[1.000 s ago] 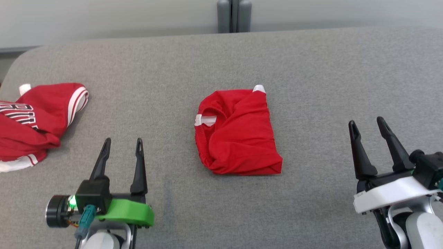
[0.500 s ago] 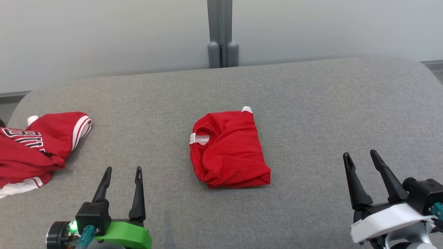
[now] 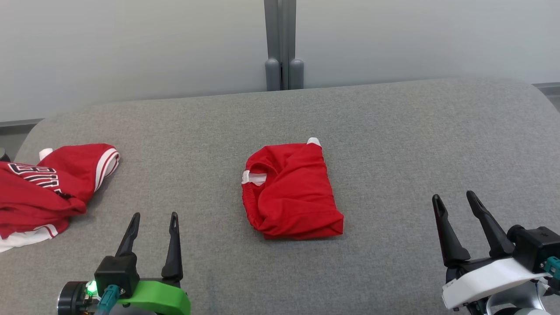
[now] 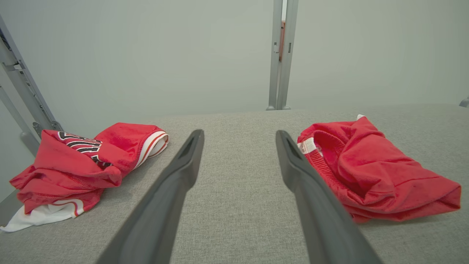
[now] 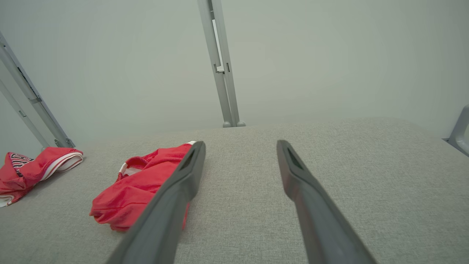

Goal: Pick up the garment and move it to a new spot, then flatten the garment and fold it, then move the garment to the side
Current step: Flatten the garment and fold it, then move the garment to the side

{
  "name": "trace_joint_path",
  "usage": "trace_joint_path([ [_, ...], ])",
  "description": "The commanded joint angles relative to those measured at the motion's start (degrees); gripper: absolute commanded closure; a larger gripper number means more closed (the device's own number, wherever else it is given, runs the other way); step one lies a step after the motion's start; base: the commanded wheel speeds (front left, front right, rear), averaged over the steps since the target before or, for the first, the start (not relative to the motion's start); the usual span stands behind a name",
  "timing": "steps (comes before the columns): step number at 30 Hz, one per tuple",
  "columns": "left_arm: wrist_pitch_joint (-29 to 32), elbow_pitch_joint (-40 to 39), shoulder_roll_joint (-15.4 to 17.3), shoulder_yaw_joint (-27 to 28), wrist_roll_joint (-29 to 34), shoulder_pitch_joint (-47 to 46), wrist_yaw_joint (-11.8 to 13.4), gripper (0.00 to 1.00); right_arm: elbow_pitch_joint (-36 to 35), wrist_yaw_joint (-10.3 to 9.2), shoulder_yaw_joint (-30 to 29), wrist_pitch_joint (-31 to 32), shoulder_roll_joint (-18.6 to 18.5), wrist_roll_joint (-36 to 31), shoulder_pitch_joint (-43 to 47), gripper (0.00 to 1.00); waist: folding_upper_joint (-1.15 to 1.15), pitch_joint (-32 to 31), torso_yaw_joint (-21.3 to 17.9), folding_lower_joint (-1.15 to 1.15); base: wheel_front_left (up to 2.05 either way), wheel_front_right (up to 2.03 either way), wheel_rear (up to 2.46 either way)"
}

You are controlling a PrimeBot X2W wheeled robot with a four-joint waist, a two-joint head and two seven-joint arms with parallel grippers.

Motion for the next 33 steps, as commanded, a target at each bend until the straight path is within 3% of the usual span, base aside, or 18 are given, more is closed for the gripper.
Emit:
trace_joint_path([
  [1, -0.23, 0.06, 0.42, 0.11, -0.19, 0.19, 0.29, 0.0, -0.03, 0.0, -0.02, 0.23, 0.05, -0.06, 0.47, 0.0, 0.0, -0.04, 0.04, 0.0, 0.0, 0.0, 0.0],
  [10, -0.58, -0.37, 0.28, -0.66, 0.38, -1.96, -0.11, 0.0, 0.34, 0.0, -0.24, 0.91, -0.54, -0.09, 0.3, 0.0, 0.0, 1.19, 1.23, 0.0, 0.0, 0.0, 0.0],
  [16, -1.47, -1.25, -0.95, -1.98, 1.84, -6.58, -0.75, 0.0, 2.37, 0.0, 0.52, 1.29, -2.32, 0.8, -2.59, 0.0, 0.0, 6.66, 4.71, 0.0, 0.0, 0.0, 0.0],
  [25, -3.15, -0.03, -5.01, -4.6, 4.04, -15.44, -1.99, 0.0, 13.65, 0.0, 6.42, 0.3, -5.83, 3.54, -13.46, 0.0, 0.0, 15.48, 11.18, 0.0, 0.0, 0.0, 0.0],
  [33, -4.01, 2.27, -7.43, -5.1, 4.98, -18.19, -2.7, 0.0, 26.58, 0.0, 14.27, -0.37, -4.47, 7.2, -22.75, 0.0, 0.0, 17.36, 12.98, 0.0, 0.0, 0.0, 0.0],
])
